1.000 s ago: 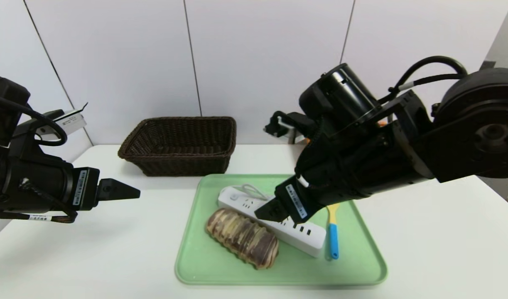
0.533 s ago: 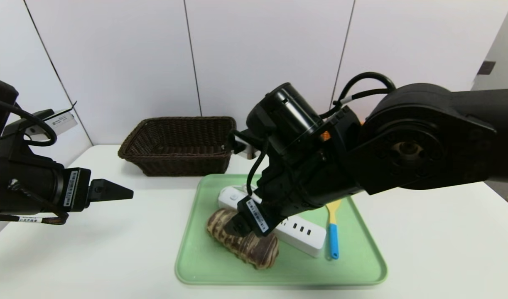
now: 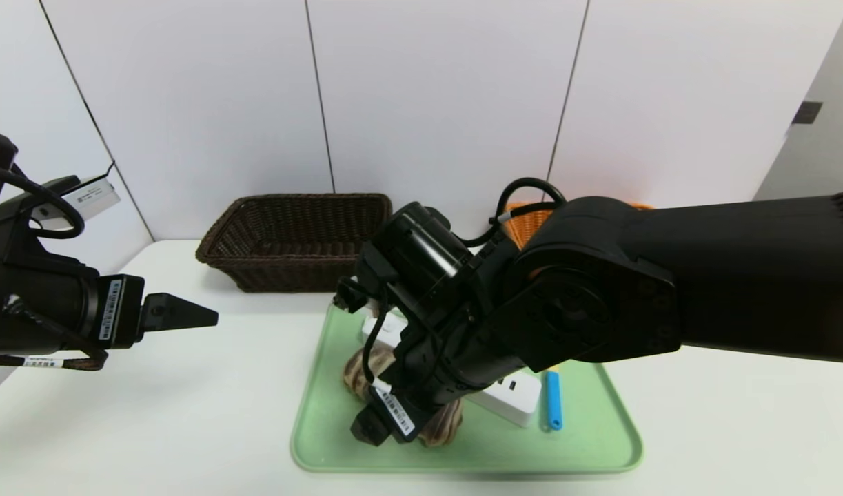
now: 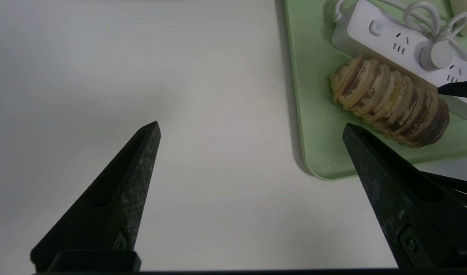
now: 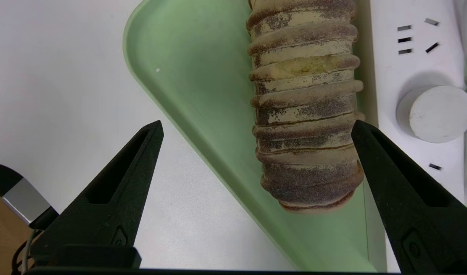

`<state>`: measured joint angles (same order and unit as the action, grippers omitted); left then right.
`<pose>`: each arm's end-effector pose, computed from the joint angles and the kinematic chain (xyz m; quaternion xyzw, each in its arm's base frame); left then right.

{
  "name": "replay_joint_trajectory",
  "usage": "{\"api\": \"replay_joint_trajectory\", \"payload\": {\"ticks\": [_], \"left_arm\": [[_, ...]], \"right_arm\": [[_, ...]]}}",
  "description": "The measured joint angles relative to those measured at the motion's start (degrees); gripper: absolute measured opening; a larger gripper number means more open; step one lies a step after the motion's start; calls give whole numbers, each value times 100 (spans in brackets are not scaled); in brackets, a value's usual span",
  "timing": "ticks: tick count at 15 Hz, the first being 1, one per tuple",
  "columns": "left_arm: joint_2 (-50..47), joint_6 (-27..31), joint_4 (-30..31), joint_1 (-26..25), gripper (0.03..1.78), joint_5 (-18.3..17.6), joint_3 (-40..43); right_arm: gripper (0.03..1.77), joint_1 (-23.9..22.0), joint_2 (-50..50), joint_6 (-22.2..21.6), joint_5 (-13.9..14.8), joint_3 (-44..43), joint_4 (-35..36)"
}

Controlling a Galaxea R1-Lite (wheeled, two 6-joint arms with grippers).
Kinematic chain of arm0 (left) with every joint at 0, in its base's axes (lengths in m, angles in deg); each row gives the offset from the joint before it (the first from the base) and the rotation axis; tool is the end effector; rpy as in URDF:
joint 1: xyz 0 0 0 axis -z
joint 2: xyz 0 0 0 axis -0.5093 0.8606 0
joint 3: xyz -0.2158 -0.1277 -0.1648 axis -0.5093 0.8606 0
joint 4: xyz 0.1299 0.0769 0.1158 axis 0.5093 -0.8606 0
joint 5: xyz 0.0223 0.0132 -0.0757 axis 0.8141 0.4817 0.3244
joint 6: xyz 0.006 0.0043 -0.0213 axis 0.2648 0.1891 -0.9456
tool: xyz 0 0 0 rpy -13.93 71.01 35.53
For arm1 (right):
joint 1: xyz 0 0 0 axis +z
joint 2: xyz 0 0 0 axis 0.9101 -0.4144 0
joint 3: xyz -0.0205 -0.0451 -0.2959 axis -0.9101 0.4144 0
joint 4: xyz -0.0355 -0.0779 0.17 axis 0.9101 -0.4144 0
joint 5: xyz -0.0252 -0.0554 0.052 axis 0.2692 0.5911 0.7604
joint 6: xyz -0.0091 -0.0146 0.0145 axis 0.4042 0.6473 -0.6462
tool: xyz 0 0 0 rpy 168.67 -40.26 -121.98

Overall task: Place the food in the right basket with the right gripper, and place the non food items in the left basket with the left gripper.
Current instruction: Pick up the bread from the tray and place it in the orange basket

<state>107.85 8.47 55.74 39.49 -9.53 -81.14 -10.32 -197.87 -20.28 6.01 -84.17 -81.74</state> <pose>0.1802 -0.0312 0.2563 -0.0784 0.3693 -0.1043 0.9201 0.2201 0.3165 0.1915 -0.1903 0.4294 0.3921 0.7910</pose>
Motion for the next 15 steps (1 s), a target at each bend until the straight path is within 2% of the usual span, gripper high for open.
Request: {"api": "replay_joint_trajectory", "payload": {"ticks": [15], "left_arm": [[-15, -6, 20, 0, 169, -24, 10]], "right_arm": [[170, -90, -269, 16, -18, -132, -44]]}}
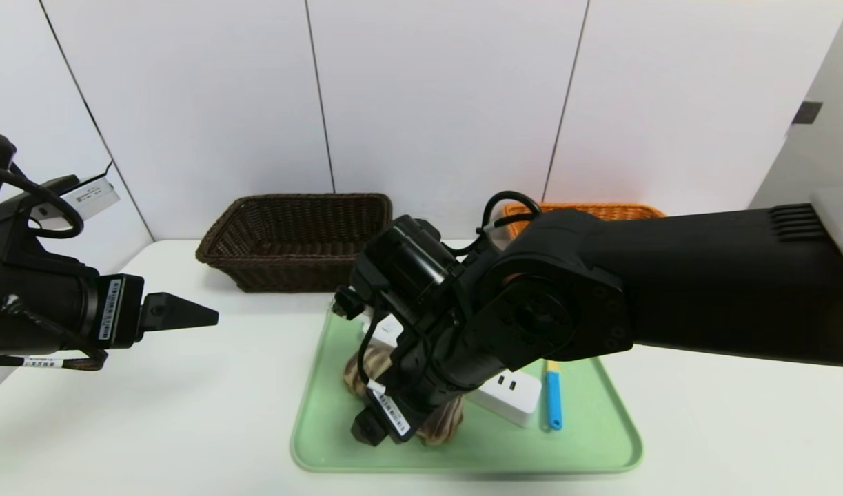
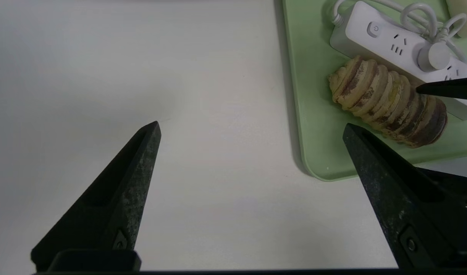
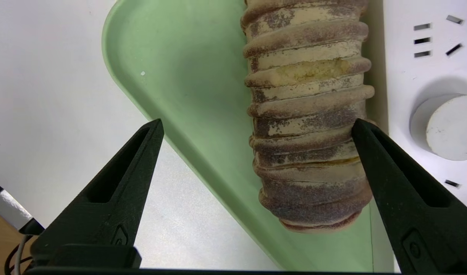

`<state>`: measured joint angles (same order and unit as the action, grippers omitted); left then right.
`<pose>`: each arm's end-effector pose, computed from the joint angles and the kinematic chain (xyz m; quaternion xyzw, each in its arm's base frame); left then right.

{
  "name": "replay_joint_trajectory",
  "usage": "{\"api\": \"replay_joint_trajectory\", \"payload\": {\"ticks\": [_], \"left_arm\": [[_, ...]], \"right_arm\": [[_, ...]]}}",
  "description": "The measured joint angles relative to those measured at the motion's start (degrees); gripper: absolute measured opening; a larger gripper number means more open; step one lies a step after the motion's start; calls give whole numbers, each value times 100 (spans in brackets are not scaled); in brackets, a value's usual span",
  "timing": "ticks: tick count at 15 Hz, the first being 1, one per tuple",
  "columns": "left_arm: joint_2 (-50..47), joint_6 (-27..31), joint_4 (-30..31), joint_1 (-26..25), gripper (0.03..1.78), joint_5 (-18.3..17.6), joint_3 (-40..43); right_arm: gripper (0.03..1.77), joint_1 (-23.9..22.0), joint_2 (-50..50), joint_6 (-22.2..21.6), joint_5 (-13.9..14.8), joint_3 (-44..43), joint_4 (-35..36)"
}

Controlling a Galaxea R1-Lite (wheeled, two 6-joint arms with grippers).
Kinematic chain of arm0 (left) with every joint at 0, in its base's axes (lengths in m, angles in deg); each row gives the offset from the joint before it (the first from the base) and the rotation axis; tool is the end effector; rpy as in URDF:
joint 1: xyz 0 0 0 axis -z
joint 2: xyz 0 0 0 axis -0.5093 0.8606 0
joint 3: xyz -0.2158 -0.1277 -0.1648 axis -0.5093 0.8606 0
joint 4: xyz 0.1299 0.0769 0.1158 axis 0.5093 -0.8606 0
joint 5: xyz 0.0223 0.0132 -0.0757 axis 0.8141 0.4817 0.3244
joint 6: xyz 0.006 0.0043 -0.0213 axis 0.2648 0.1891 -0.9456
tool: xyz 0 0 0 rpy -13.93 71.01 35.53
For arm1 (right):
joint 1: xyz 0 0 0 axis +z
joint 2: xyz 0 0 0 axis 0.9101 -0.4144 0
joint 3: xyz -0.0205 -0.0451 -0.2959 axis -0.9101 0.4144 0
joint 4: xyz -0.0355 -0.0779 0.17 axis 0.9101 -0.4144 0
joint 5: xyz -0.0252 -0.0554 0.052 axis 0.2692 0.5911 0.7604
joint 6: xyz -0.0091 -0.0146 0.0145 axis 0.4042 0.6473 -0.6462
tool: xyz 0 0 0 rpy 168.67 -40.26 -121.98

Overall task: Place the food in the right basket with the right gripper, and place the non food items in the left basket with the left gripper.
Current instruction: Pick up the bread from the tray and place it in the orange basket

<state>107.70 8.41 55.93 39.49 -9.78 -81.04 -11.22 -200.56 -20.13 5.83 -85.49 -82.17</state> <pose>0.1797 -0.0313 0.2565 -0.0797 0.3676 -0.1064 0.9204 0.2308 0.3210 0.1785 -0.1938 0.4429 0.3838 0.7867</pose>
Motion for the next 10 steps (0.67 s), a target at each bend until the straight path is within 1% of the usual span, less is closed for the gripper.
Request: {"api": "replay_joint_trajectory", "payload": {"ticks": [3, 10], "left_arm": [[0, -2, -7, 0, 169, -11, 20], [4, -5, 0, 0, 169, -20, 48]], "right_arm": [[170, -39, 48, 0, -27, -2, -101], [170, -74, 24, -11, -41, 13, -96]]}}
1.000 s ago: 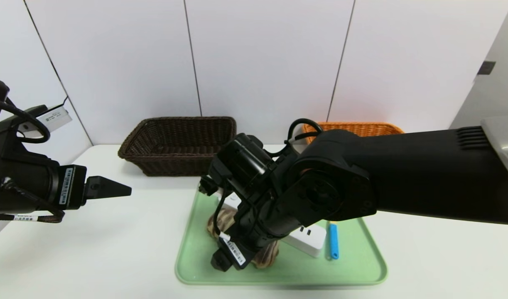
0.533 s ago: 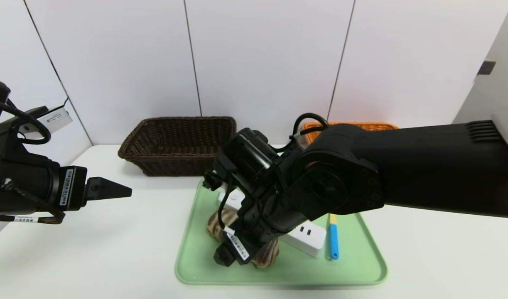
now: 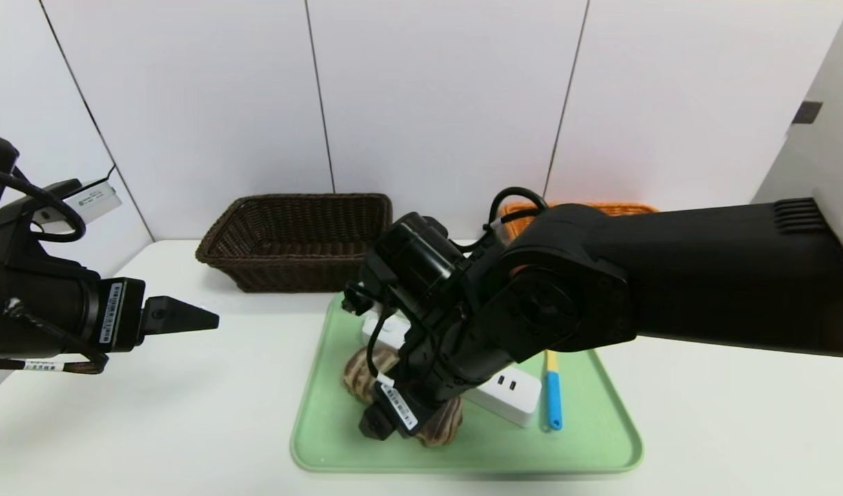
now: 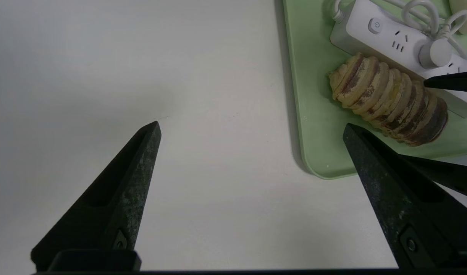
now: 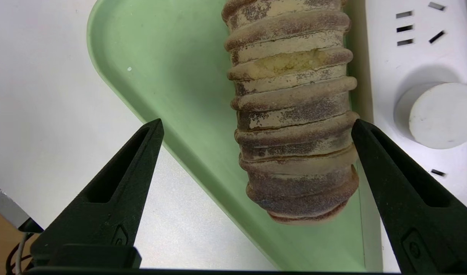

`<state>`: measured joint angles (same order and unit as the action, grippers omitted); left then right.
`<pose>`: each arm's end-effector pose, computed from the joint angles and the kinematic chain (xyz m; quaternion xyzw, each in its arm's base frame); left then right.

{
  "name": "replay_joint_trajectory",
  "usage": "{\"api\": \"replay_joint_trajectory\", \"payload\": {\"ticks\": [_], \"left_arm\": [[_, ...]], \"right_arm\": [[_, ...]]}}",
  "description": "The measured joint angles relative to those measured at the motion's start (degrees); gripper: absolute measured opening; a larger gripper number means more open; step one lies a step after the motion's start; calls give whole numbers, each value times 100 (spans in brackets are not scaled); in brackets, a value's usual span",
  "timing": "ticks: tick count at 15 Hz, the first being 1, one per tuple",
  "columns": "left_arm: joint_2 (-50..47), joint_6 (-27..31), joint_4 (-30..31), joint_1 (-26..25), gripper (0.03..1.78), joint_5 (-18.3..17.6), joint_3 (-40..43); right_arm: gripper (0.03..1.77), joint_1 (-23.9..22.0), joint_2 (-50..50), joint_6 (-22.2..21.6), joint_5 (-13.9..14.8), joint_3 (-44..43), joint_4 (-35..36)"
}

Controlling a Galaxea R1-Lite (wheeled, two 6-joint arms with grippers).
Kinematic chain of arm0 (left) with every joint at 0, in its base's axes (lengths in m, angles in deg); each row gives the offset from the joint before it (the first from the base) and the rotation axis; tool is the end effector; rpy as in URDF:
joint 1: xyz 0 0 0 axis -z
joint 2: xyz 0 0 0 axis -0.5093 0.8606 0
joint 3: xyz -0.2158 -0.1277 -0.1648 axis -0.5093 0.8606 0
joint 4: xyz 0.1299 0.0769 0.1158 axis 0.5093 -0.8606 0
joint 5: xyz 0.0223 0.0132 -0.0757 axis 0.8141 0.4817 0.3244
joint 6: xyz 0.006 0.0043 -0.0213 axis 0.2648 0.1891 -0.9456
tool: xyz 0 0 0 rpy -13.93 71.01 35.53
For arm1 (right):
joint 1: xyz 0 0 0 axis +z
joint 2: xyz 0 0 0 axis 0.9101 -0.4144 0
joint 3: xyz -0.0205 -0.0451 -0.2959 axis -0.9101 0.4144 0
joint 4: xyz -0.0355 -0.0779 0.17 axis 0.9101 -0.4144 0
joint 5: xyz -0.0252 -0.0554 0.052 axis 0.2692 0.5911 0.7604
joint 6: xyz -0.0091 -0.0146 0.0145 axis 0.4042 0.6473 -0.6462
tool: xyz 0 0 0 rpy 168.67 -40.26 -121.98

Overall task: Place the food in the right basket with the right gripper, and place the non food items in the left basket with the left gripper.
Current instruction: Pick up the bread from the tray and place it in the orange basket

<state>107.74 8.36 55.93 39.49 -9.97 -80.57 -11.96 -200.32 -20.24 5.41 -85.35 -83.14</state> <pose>0.1796 -0.0313 0.2543 -0.0805 0.3720 -0.1071 0.9185 0.2333 0.3161 0.1786 -0.1918 0.4512 0.3793 0.7847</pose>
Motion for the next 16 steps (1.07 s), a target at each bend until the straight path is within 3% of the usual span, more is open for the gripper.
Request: {"api": "replay_joint_trajectory", "payload": {"ticks": [13, 16], "left_arm": [[-11, -11, 26, 0, 169, 0, 110], [-11, -9, 33, 0, 169, -2, 116]], "right_arm": [[170, -4, -339, 41, 46, -2, 28], [124, -9, -352, 20, 55, -11, 28]]}}
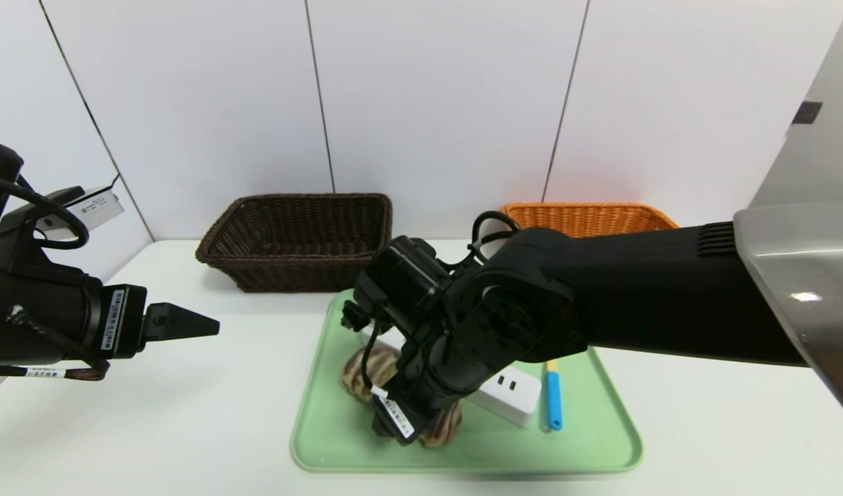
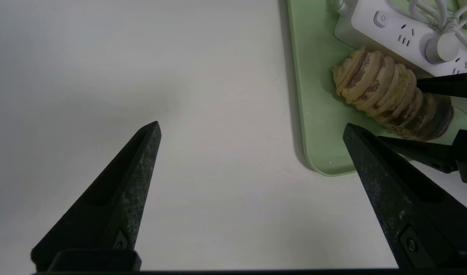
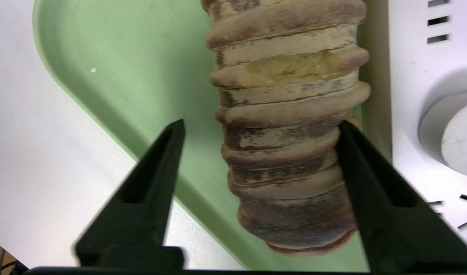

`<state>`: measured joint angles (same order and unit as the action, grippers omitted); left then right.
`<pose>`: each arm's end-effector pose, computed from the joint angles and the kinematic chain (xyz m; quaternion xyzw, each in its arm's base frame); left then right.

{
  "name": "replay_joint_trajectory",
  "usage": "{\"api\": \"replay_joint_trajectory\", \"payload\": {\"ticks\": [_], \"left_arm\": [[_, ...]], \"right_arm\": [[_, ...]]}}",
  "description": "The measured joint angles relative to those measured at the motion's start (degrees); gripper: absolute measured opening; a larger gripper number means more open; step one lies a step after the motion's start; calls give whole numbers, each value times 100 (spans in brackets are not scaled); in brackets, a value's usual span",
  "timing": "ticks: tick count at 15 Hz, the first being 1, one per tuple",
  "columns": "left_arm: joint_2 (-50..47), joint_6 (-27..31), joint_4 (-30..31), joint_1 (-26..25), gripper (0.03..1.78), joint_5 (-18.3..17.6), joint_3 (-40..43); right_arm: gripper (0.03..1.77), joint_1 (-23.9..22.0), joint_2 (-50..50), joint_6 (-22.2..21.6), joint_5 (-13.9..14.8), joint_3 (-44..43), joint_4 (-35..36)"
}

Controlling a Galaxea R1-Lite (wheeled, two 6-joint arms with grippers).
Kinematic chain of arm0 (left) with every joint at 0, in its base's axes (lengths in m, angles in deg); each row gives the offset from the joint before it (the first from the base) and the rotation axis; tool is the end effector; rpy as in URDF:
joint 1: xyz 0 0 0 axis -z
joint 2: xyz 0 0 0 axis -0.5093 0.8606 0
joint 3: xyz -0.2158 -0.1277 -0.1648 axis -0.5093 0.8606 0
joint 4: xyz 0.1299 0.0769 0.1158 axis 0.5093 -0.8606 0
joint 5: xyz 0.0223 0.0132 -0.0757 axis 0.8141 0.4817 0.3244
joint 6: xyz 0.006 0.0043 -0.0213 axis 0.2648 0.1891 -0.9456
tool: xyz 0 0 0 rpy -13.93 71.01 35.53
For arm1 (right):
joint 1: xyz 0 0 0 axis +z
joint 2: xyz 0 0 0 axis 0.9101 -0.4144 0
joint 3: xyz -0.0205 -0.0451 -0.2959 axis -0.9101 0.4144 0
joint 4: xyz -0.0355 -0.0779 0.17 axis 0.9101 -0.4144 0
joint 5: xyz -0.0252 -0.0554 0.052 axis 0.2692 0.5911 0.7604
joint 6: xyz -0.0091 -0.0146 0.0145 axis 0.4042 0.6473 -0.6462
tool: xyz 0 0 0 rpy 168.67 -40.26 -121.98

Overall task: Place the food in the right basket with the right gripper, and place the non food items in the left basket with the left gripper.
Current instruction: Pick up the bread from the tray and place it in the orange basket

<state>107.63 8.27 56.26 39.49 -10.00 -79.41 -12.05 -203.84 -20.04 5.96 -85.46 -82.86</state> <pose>0.1788 -0.0312 0.2497 -0.0811 0.3779 -0.1062 0.9162 0.2405 0.3244 0.1548 -0.2059 0.4704 0.3689 0.7747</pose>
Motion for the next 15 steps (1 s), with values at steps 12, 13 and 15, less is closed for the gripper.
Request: {"api": "replay_joint_trajectory", "payload": {"ticks": [12, 13, 15], "left_arm": [[-65, 2, 2, 2, 169, 0, 2], [-74, 2, 2, 2, 169, 0, 2], [-102, 2, 0, 5, 169, 0, 0]], "right_arm": [[6, 11, 245, -59, -24, -79, -4], [6, 11, 322, -59, -24, -79, -2], [6, 0, 551, -63, -20, -88, 11]]}}
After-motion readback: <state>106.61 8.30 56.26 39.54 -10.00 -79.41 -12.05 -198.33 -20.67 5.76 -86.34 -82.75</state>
